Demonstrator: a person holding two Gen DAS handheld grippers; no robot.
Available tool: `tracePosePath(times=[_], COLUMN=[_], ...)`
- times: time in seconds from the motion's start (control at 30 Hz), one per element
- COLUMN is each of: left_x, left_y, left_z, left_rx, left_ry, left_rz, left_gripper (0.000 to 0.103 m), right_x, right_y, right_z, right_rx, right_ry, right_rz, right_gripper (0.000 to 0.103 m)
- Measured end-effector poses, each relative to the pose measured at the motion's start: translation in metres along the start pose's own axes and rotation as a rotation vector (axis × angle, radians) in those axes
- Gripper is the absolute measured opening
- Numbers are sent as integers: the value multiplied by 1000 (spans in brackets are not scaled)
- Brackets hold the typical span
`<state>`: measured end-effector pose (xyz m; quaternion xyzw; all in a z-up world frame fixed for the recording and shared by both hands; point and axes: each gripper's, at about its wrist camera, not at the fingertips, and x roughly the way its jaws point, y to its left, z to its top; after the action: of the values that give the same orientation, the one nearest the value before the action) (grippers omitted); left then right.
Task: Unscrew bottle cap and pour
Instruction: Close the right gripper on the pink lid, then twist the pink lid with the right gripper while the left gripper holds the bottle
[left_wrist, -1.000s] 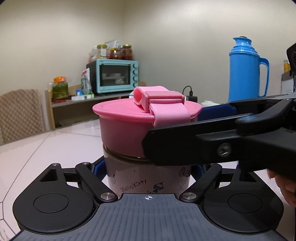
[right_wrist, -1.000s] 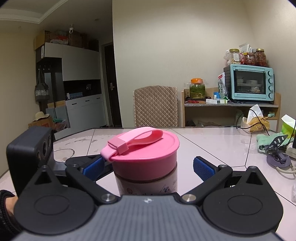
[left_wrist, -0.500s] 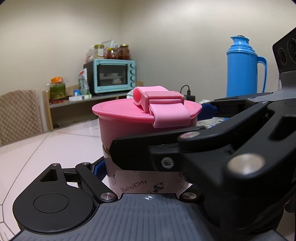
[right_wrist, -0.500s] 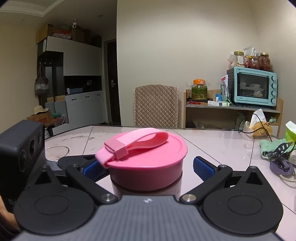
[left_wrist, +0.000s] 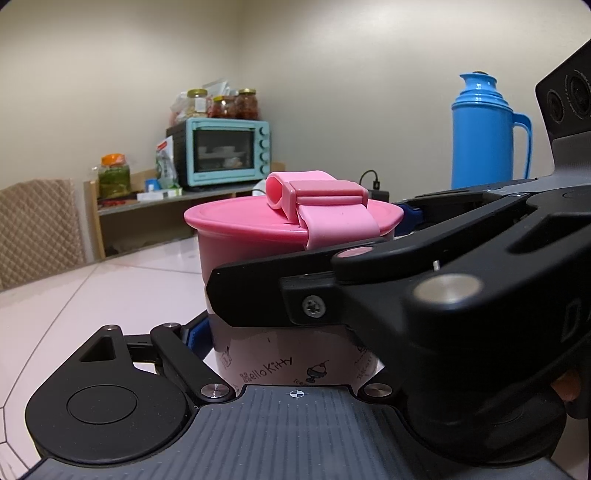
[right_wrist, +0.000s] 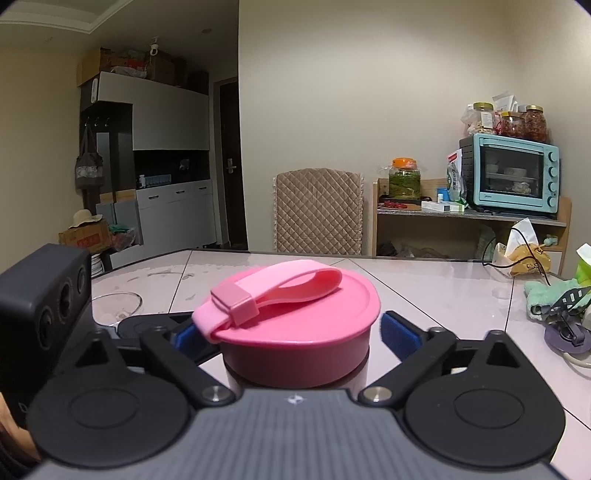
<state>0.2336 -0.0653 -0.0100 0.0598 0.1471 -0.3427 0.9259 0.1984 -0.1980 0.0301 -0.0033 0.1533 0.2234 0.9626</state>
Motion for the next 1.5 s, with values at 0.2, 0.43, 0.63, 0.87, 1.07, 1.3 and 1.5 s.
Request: tracePosePath(times=[0.2, 0.43, 0.63, 0.87, 1.07, 1.3, 1.5], left_x=[1, 1, 2, 2, 3, 3, 3], left_y=[-2, -2, -2, -4, -4, -4, -4], left_z=[2, -1, -1, -1, -1, -1, -1], left_rx=[-1, 1, 1, 1, 1, 2, 2], left_ry=[-1, -3, -5, -2, -2, -2, -2], left_rz=[1, 2, 2, 4, 5, 6, 5], left_gripper=[90, 90, 90, 90, 90, 90, 90], right_x=[4, 5, 4, 6, 8, 7, 11], right_y=[0, 1, -1, -12, -23, -38, -50], right_z=[1, 0, -1, 2, 4, 5, 8], right_rx=[-9, -19, -25, -50, -78, -112, -140], right_ry=[4, 7, 5, 14, 23, 17, 23], right_rz=[6, 0, 10, 73, 147, 259, 346], right_gripper=[91, 86, 85, 85, 85, 85, 85])
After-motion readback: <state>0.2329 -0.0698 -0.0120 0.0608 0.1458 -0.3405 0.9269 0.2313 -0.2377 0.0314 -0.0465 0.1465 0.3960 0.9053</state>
